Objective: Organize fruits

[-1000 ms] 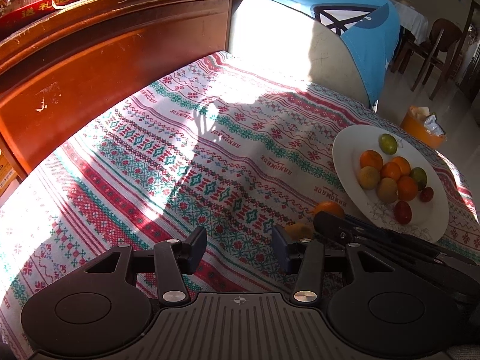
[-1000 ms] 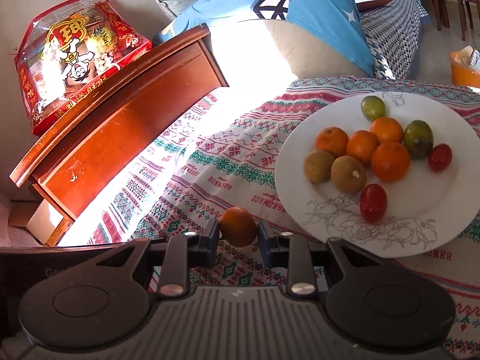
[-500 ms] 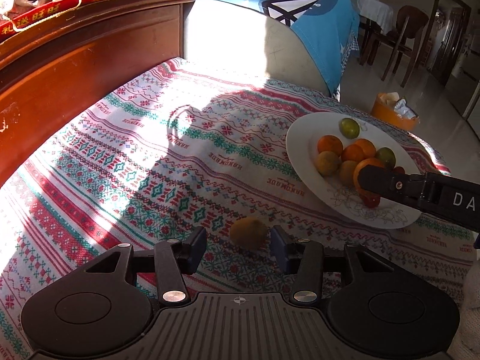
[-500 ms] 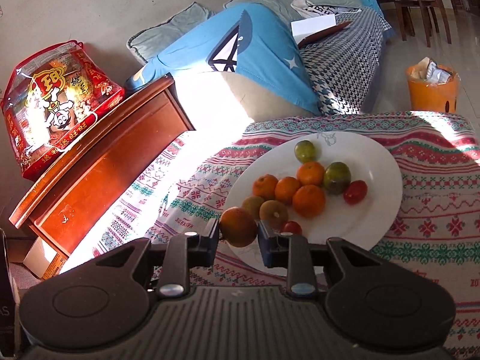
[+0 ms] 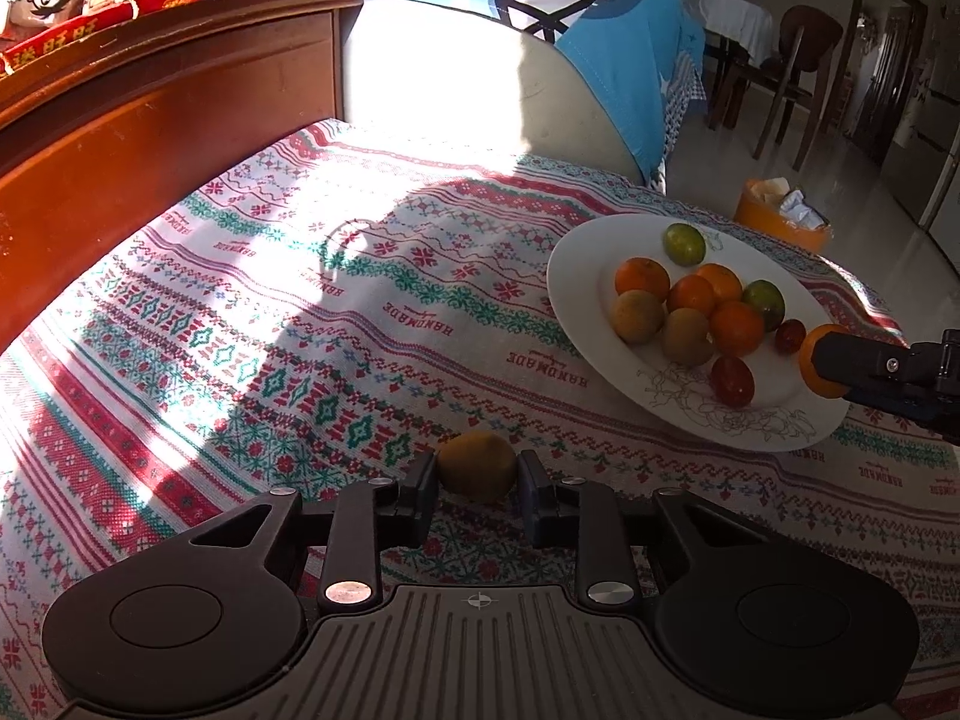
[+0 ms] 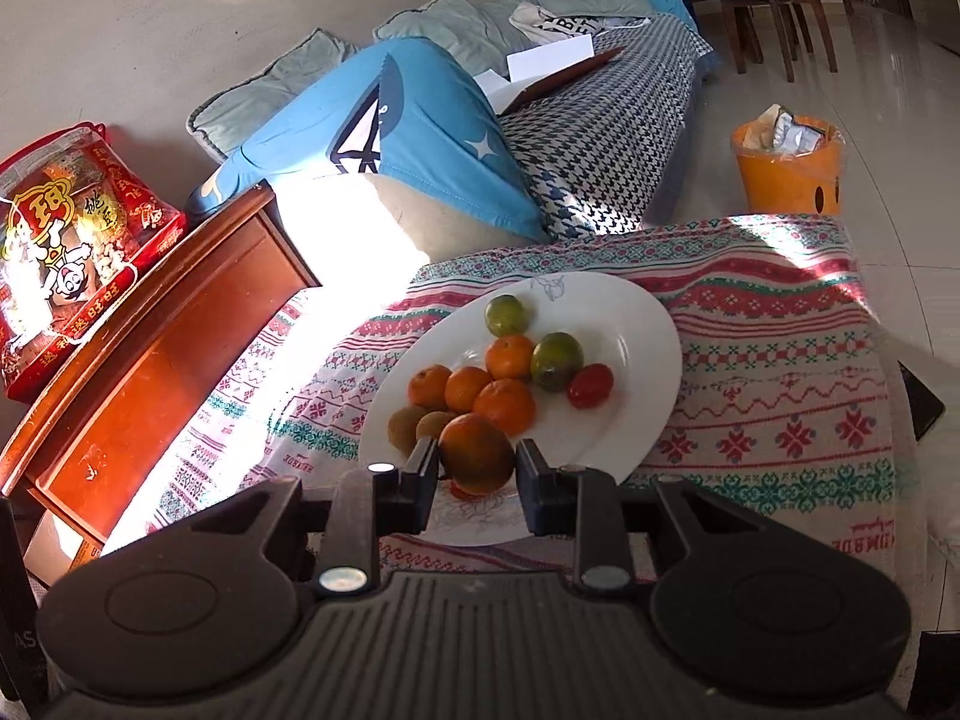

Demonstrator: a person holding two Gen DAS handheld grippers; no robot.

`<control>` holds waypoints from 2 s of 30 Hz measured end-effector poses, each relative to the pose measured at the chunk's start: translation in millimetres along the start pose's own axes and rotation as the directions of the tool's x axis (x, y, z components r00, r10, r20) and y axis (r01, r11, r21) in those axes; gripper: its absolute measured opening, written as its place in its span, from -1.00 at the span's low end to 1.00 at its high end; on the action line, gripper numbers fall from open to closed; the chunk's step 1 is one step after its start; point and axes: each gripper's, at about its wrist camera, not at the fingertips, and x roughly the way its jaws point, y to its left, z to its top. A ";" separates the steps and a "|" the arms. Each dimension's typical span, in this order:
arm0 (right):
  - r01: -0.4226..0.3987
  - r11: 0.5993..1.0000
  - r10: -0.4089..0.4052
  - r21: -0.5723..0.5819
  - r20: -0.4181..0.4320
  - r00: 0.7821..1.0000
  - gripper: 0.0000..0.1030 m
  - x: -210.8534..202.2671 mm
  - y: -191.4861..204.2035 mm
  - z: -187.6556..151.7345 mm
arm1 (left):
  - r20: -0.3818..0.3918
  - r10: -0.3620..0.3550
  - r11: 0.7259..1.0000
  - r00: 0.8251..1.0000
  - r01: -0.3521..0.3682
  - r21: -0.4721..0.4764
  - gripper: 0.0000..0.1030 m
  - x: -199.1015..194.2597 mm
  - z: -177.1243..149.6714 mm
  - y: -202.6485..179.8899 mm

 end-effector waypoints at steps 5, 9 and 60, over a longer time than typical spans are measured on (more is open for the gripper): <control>0.016 0.999 -0.017 0.035 0.030 0.999 -0.45 -4.8 -8.1 5.2 | 0.058 -0.034 0.999 0.998 0.034 0.002 -0.51 -10.4 13.2 -7.8; 0.035 0.997 -0.038 0.068 0.041 0.998 -0.45 -4.3 -15.7 7.3 | 0.094 -0.083 0.996 0.992 0.084 -0.005 -0.51 -12.6 27.7 -15.1; 0.097 0.995 -0.096 0.019 -0.017 0.995 -0.17 -3.5 -9.7 18.4 | 0.058 -0.103 0.995 0.993 0.103 0.004 0.16 -3.2 84.5 -56.1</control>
